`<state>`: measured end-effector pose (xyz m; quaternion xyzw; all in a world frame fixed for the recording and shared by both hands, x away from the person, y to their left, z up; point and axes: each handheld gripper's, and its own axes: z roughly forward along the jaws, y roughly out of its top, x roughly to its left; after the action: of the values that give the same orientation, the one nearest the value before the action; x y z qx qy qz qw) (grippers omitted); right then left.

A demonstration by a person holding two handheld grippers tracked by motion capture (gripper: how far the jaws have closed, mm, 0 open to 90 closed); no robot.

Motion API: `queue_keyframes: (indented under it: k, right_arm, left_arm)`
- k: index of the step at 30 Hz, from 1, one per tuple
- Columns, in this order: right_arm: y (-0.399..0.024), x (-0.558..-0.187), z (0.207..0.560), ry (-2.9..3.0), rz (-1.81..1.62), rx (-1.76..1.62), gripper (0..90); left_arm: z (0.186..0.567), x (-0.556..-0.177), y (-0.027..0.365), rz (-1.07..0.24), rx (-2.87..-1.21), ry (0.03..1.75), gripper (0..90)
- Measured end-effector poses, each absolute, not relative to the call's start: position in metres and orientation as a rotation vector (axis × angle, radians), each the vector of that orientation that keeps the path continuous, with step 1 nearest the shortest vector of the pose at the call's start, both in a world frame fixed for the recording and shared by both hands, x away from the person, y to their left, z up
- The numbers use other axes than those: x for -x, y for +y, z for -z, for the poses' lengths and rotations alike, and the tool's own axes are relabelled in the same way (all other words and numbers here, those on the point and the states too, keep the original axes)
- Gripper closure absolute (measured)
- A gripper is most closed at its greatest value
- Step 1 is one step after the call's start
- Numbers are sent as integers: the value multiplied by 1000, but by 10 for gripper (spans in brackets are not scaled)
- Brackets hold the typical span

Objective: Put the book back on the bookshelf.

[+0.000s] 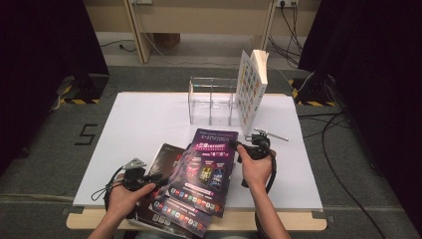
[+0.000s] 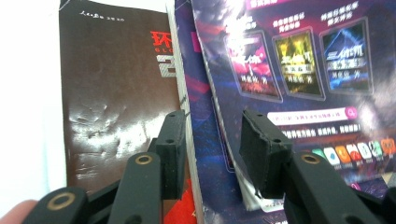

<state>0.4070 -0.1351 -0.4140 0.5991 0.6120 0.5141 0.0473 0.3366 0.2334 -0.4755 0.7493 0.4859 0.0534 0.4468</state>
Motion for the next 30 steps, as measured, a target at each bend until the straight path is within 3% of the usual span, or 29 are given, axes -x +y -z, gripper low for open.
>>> queue_keyframes:
  k: [30]
  right_arm:
    - [-143, -404, 354, 1662, -1460, -1545, 848]
  left_arm:
    - [477, -337, 233, -138, -1844, 1207, 601]
